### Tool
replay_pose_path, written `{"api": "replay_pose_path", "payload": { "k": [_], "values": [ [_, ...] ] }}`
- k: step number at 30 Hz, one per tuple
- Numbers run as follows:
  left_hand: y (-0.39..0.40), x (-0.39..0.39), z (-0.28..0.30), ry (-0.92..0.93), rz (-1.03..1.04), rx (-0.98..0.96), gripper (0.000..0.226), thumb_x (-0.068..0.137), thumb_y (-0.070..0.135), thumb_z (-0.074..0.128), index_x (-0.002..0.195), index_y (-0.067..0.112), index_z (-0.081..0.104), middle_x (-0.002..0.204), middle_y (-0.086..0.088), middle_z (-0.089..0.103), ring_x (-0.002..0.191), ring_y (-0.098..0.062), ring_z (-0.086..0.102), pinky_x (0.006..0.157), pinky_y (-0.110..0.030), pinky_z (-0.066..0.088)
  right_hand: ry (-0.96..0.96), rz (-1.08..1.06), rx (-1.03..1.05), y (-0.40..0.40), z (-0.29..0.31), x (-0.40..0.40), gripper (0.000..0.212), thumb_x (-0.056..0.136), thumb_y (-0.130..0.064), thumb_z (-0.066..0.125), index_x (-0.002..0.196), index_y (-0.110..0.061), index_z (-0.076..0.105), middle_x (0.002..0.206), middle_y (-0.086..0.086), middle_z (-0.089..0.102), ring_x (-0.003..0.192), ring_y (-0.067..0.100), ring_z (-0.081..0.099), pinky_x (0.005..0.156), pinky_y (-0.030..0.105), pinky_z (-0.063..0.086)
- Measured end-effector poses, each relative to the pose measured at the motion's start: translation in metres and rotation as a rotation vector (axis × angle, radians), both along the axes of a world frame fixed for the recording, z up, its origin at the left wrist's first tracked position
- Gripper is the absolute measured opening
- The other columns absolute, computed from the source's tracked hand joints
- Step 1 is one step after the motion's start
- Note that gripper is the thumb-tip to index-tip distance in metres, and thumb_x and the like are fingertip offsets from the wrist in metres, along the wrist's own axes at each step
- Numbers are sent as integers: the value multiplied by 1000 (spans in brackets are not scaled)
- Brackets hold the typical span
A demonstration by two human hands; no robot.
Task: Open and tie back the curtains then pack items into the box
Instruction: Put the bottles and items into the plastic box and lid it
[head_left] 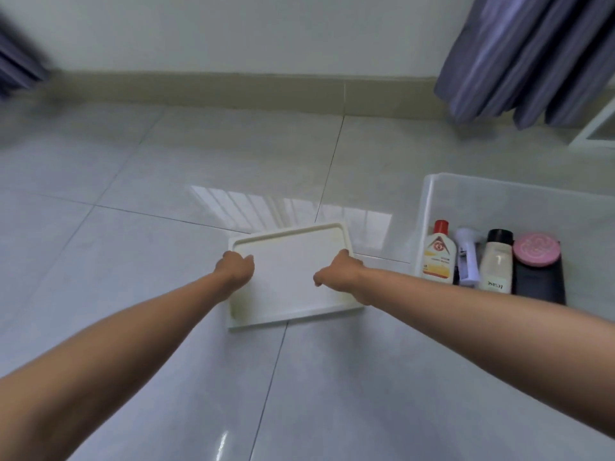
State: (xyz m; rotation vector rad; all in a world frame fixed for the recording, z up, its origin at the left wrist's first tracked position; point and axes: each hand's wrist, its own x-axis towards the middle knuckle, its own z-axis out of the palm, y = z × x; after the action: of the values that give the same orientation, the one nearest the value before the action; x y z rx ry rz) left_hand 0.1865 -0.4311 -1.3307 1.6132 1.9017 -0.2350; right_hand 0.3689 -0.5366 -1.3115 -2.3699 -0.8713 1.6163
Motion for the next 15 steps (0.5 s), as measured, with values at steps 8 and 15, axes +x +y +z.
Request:
{"api": "replay_pose_path", "payload": {
  "k": [8, 15],
  "values": [
    [13, -2, 20, 69, 4, -31, 87, 94, 56, 40, 149, 1, 1, 156, -20, -1, 143, -38, 11, 114, -47, 17, -44, 24, 159, 5, 26, 6, 88, 97, -23, 50, 147, 4, -17, 156, 26, 16, 142, 38, 26, 113, 38, 30],
    [9, -28, 8, 79, 114, -122, 99, 90, 61, 43, 148, 1, -9, 157, -17, -6, 144, -37, 5, 114, -50, 18, -17, 46, 149, -2, 20, 5, 80, 94, -18, 50, 152, -3, -3, 151, 16, 30, 131, 31, 41, 98, 33, 41]
  ]
}}
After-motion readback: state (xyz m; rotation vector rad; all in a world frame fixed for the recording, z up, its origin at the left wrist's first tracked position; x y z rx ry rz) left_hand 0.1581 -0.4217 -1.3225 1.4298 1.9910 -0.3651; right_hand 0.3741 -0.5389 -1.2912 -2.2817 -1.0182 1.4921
